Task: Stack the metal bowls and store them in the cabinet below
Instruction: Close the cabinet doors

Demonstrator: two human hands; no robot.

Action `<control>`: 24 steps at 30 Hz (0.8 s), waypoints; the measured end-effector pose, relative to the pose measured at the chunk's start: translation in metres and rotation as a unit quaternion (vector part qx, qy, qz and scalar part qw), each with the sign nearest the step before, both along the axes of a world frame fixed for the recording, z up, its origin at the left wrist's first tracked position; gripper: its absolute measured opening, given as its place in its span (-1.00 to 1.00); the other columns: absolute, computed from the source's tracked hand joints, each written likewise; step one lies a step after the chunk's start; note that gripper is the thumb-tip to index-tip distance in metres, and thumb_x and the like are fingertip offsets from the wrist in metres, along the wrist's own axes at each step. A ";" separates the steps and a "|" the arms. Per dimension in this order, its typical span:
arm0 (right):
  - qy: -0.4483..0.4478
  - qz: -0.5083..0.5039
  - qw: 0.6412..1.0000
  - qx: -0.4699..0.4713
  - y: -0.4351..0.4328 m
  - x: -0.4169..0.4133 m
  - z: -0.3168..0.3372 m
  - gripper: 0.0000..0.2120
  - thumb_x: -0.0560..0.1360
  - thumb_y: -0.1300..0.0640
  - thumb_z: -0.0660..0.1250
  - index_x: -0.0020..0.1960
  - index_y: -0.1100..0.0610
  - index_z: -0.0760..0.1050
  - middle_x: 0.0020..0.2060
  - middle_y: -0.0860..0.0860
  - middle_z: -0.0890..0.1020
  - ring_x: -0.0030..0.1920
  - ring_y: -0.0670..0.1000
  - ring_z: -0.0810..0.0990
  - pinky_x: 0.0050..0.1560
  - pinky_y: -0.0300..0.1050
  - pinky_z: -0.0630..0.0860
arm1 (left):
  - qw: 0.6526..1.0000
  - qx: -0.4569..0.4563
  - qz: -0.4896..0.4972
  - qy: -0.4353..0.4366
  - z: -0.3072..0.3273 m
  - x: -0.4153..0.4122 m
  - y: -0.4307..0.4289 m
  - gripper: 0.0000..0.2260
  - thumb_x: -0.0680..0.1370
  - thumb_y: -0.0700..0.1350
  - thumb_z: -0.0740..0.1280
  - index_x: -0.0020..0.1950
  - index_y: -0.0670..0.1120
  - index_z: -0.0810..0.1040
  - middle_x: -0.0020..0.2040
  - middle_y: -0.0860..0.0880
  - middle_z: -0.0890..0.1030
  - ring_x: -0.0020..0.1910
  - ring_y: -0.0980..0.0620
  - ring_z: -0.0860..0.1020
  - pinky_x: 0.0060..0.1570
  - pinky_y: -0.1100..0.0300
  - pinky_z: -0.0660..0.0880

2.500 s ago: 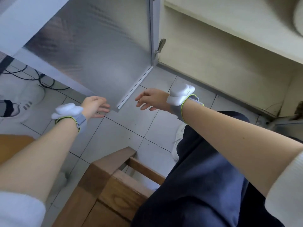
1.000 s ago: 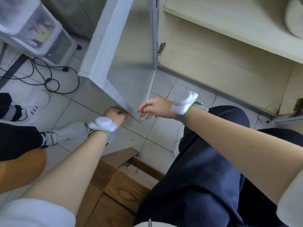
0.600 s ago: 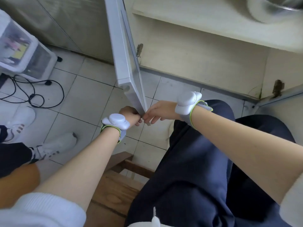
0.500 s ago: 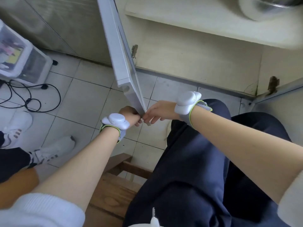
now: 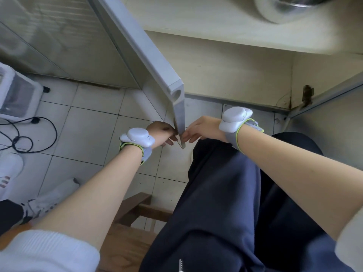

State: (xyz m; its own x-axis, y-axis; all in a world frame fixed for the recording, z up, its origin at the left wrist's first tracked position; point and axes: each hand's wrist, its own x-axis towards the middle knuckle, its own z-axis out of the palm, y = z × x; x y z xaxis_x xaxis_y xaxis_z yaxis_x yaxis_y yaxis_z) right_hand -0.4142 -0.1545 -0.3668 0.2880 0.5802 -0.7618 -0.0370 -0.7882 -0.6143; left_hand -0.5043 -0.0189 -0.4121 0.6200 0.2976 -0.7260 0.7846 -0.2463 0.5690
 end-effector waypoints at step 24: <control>0.014 -0.267 0.962 0.050 -0.039 0.078 -0.015 -0.70 0.55 0.23 0.08 0.13 0.19 0.54 0.16 0.11 0.63 0.18 0.03 0.59 0.28 -0.10 0.42 | 0.996 -0.007 0.000 -0.093 0.022 0.116 -0.026 -0.70 0.55 -0.24 0.08 0.13 -0.25 0.54 0.02 -0.15 0.64 -0.21 0.03 0.57 -0.26 0.31 0.42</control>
